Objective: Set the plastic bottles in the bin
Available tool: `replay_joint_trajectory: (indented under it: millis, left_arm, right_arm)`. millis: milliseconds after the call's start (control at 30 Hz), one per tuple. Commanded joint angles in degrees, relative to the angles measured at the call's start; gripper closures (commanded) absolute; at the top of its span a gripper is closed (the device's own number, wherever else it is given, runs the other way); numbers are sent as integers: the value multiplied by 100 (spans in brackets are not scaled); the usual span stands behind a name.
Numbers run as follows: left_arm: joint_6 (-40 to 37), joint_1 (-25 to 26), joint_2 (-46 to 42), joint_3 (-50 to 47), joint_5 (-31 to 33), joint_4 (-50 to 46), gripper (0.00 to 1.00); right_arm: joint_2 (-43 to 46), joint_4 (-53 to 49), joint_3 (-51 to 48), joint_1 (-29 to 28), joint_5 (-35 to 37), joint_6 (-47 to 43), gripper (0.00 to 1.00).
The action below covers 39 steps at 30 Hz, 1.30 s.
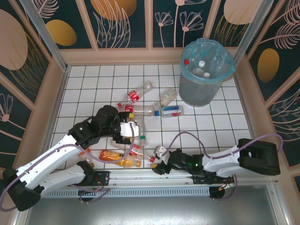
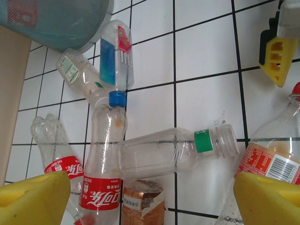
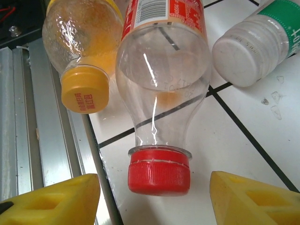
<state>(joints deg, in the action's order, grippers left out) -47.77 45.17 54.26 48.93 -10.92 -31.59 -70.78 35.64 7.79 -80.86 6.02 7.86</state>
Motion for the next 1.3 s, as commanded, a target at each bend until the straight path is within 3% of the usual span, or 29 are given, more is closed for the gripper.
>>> replay_joint_trajectory:
  millis: [0,333,633,1000,1267]
  left_arm:
    - [140,60,-47,33,-22,42,11]
    - [123,86,-33,113,-14,-32,11]
    - [145,87,41,178,135,51,13]
    - [-245,87,-151,326,-95,-109,4]
    - [-640,84,-103,633,494,-881,1]
  right_arm:
    - [-284,168,323,-51,101,43,39]
    - [-372,101,429,-48,3,107,58]
    - [294,-1144,789,1,119,116,80]
    - [1884,-3162,1659,378,-57,412,84]
    - [2280,-4565,2515,1197,-892,69,88]
